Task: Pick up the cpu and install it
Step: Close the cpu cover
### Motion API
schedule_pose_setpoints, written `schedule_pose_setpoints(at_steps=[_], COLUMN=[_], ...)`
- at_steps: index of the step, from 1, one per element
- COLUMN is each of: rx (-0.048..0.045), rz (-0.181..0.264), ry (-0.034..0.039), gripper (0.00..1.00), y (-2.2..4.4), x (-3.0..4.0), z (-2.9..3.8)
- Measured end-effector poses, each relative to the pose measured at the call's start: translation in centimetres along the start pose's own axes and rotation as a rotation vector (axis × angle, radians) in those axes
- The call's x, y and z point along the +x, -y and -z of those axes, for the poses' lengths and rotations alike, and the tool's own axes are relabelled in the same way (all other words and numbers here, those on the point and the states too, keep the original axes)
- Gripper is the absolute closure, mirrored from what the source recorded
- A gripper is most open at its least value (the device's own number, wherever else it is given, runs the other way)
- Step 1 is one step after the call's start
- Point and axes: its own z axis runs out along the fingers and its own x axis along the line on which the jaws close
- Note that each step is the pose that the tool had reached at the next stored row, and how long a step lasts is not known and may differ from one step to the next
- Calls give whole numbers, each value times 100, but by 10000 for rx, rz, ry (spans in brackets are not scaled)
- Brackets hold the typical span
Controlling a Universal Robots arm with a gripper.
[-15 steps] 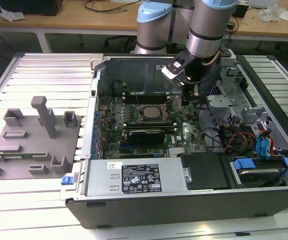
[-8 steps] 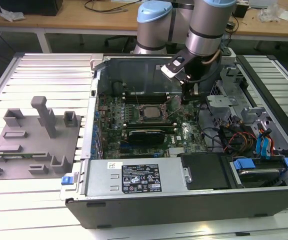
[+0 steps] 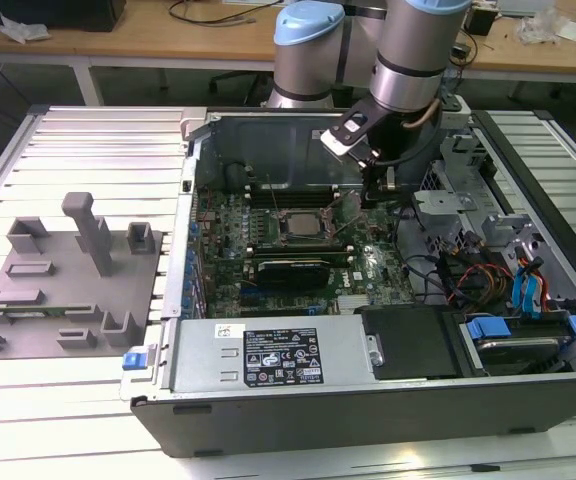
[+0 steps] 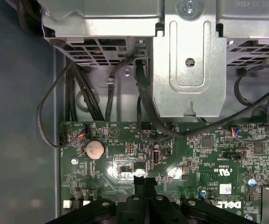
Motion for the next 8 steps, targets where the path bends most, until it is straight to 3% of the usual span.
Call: schedule_pose_setpoints(at_steps=[3,8], rx=[-11,-63], rz=[0,2], ry=[-30,-116], gripper=[89,89], y=[51,205], x=[0,0], z=[4,12])
